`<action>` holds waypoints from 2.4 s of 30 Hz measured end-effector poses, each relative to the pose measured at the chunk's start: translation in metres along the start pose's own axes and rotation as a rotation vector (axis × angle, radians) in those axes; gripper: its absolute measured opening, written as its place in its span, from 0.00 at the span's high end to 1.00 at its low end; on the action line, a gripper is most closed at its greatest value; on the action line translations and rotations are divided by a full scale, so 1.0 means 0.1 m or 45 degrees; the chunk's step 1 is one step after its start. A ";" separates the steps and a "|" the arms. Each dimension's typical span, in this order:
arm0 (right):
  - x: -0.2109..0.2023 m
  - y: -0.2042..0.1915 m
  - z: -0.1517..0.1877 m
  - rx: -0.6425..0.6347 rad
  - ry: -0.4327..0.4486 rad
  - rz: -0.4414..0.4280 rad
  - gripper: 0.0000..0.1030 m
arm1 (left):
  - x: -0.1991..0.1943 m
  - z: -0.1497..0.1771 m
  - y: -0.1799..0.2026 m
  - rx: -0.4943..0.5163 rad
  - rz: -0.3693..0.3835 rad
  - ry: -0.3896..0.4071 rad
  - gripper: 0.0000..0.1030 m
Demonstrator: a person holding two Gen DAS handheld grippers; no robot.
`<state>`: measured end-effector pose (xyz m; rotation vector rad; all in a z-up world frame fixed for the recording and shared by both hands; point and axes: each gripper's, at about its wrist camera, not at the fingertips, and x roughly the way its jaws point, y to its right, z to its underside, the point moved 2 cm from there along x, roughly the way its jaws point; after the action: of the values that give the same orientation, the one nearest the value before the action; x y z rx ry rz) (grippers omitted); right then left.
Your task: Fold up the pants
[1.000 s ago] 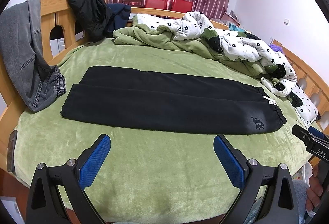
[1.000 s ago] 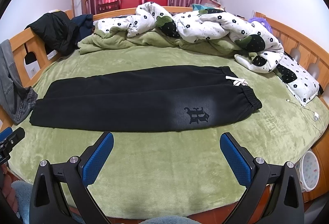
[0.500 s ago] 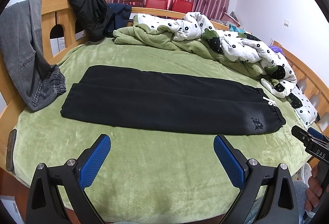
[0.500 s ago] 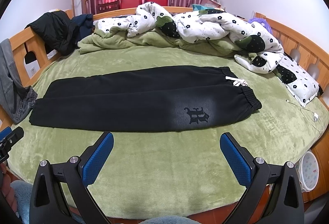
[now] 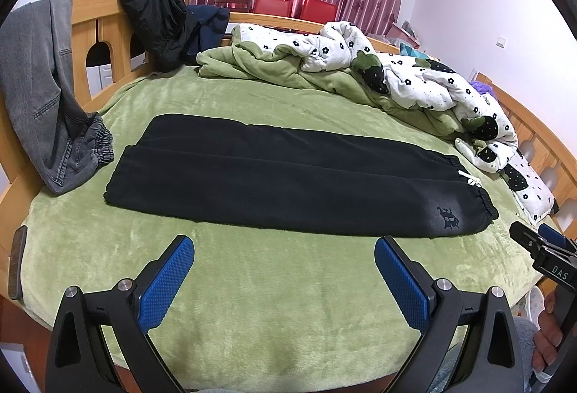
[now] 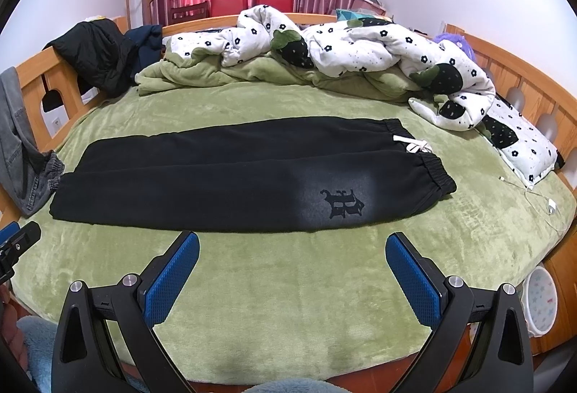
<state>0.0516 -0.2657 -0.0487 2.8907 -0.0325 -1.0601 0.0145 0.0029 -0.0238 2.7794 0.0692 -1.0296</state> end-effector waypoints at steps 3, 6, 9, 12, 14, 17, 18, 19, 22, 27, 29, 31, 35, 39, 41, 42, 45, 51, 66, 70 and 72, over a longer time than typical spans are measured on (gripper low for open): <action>-0.01 -0.01 0.00 -0.021 0.009 0.012 0.01 | 0.01 0.02 0.01 -0.005 0.004 0.000 0.02; -0.01 -0.02 0.01 -0.041 0.014 0.026 0.01 | 0.03 0.05 0.04 -0.017 0.010 -0.006 0.02; -0.01 -0.03 0.02 -0.052 0.022 0.014 0.01 | 0.03 0.04 0.07 -0.011 0.009 0.001 0.02; 0.02 -0.02 0.02 -0.048 0.014 -0.022 0.01 | 0.05 0.01 0.09 -0.006 0.019 -0.001 0.02; 0.07 -0.01 0.00 -0.035 -0.005 -0.054 0.01 | 0.08 0.00 0.09 -0.015 0.018 -0.013 0.02; 0.17 -0.02 -0.02 -0.021 -0.044 -0.126 0.01 | 0.15 -0.02 0.07 -0.036 0.056 -0.043 0.02; 0.19 -0.02 -0.03 -0.014 -0.052 -0.162 0.01 | 0.17 -0.03 0.06 -0.043 0.070 -0.055 0.02; 0.19 -0.01 -0.04 -0.008 -0.048 -0.204 0.01 | 0.18 -0.03 0.04 -0.048 0.086 -0.064 0.02; 0.14 0.08 -0.05 0.054 0.016 -0.290 0.01 | 0.25 -0.07 -0.06 -0.059 0.151 -0.110 0.02; 0.11 0.32 -0.22 0.071 0.112 -0.248 0.01 | 0.42 -0.32 -0.38 -0.147 0.182 -0.091 0.02; 0.17 0.45 -0.30 0.057 0.148 -0.180 0.01 | 0.53 -0.42 -0.52 -0.167 0.148 -0.067 0.01; 0.27 0.55 -0.36 0.025 0.151 -0.116 0.01 | 0.67 -0.46 -0.63 -0.169 0.133 -0.057 0.01; 0.69 0.82 -0.37 0.060 0.071 -0.075 0.02 | 1.17 -0.33 -0.93 -0.230 -0.001 -0.146 0.01; 1.28 1.06 -0.14 0.161 -0.009 -0.041 0.20 | 1.62 -0.01 -1.22 -0.367 -0.038 -0.255 0.03; 1.57 1.15 0.01 0.197 -0.073 -0.035 0.29 | 1.82 0.21 -1.34 -0.423 -0.060 -0.317 0.04; 1.68 1.20 0.12 0.227 -0.101 -0.043 0.30 | 1.87 0.29 -1.38 -0.442 -0.061 -0.327 0.05; 1.95 1.36 0.35 0.350 -0.159 -0.107 0.32 | 1.86 0.45 -1.39 -0.413 -0.045 -0.217 0.06; 2.19 1.55 0.52 0.505 -0.164 -0.211 0.32 | 1.93 0.37 -1.44 -0.480 -0.010 -0.144 0.05; 2.54 1.66 0.06 0.659 -0.078 -0.265 0.85 | 2.16 -0.12 -1.67 -0.591 -0.095 -0.102 0.89; 2.35 1.55 -0.29 0.541 0.034 -0.255 0.86 | 2.08 -0.41 -1.68 -0.577 -0.037 -0.023 0.89; 2.33 1.52 -0.47 0.517 0.065 -0.262 0.86 | 2.08 -0.58 -1.66 -0.556 -0.022 0.013 0.89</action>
<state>0.2596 -0.4242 -0.1534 3.3457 0.0614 -1.1247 0.1925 0.1723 -0.1411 2.3904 0.2841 -0.8790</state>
